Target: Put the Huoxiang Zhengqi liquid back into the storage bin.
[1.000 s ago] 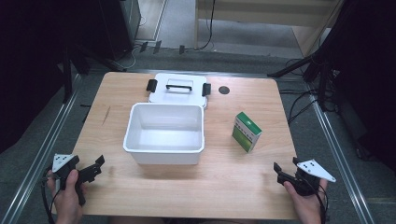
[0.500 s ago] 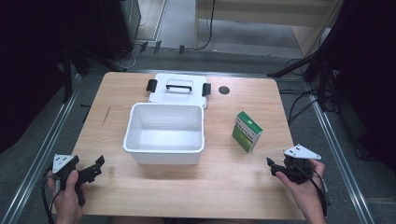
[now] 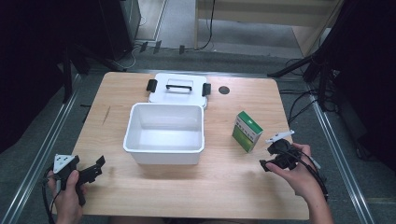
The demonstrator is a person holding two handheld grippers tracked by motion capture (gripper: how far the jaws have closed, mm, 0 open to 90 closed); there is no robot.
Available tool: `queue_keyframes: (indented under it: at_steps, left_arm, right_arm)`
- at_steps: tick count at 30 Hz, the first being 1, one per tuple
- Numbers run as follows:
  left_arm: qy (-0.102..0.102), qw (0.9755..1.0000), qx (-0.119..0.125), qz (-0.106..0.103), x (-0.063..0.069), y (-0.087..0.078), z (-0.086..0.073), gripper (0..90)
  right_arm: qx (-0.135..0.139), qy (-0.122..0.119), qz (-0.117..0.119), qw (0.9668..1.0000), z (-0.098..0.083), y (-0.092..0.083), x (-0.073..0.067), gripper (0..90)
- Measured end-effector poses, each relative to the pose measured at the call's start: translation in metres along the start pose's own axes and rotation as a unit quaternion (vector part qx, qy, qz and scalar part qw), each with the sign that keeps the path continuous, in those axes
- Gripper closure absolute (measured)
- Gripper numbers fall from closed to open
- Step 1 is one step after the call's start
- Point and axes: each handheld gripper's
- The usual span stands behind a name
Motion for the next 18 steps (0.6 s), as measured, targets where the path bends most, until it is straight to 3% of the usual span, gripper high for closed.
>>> queue_keyframes:
  at_steps: [2,9,18]
  left_arm:
    - [-0.001,1.0,-0.001,-0.001,0.0,0.0,0.0,3.9]
    - [-0.002,1.0,-0.005,-0.003,0.0,0.001,0.0,3.9]
    - [-0.001,0.9999,-0.009,-0.004,0.0,0.001,0.001,3.9]
  right_arm:
    - [-0.018,0.012,0.007,0.9997,0.007,-0.002,0.001,25.7]
    - [-0.038,0.031,0.028,0.9984,0.029,-0.017,0.007,23.4]
    - [-0.044,0.043,0.035,0.9975,0.055,-0.03,0.006,25.0]
Point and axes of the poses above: each handheld gripper's, and its own axes: y roughly forward along the jaws, z roughly out of its top, x roughly to its right, and after that the axes turned 11 degrees about z, right-handed
